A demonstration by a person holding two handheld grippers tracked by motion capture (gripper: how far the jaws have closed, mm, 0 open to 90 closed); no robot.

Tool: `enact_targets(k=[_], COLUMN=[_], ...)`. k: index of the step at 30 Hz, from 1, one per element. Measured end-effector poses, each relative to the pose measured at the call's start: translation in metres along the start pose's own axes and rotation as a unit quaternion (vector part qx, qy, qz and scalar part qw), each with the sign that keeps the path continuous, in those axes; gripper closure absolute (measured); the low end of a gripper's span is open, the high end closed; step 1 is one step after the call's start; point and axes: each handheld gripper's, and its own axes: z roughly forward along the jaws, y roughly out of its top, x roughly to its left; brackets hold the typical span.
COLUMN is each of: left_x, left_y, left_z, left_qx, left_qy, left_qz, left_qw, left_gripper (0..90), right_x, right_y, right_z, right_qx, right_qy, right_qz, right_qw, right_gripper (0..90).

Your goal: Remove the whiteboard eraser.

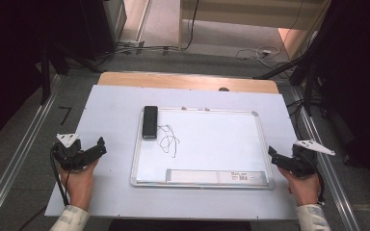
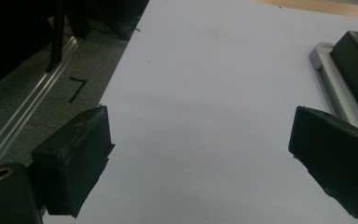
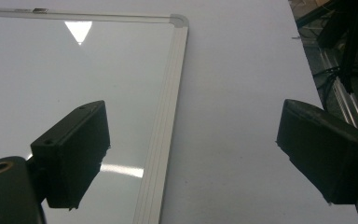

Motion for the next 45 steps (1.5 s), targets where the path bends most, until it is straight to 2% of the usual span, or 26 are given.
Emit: enact_targets(k=[3, 6, 11, 18, 26, 33, 39, 45], left_x=[-0.003, -0.007, -0.010, -0.016, -0.028, -0.040, -0.056, -0.080], left_y=[0.000, 0.001, 0.002, 0.003, 0.012, 0.018, 0.026, 0.028], left_z=[0.000, 0.000, 0.001, 0.005, 0.010, 0.017, 0.026, 0.043], left_qx=[0.001, 0.001, 0.002, 0.010, 0.008, 0.010, 0.019, 0.035], left_qy=[-0.006, -0.010, -0.016, -0.023, -0.030, -0.040, -0.047, -0.057], left_qz=[-0.001, 0.008, 0.007, 0.018, 0.029, 0.020, 0.026, 0.038], left_qw=[1.0000, 0.9999, 0.9998, 0.9995, 0.9991, 0.9990, 0.9984, 0.9970], left_gripper=[6.3, 6.3, 6.3, 6.6, 7.1, 7.3, 7.4, 7.4], right_x=[0.001, 0.002, 0.003, 0.005, 0.005, 0.006, 0.006, 0.007], right_y=[0.000, 0.000, 0.000, 0.000, -0.001, -0.001, 0.000, 0.000], right_z=[0.000, 0.001, 0.001, 0.002, 0.002, 0.002, 0.002, 0.002], right_qx=[0.001, 0.005, 0.006, 0.009, 0.014, 0.015, 0.014, 0.016], right_qy=[0.002, 0.001, 0.003, 0.003, 0.003, 0.005, 0.003, 0.005], right_qz=[0.003, -0.004, -0.003, -0.008, -0.006, -0.007, -0.006, -0.006], right_qw=[1.0000, 1.0000, 1.0000, 0.9999, 0.9999, 0.9999, 0.9999, 0.9998], right_gripper=[8.0, 8.1, 8.0, 8.0, 8.1, 8.1, 8.0, 8.1])
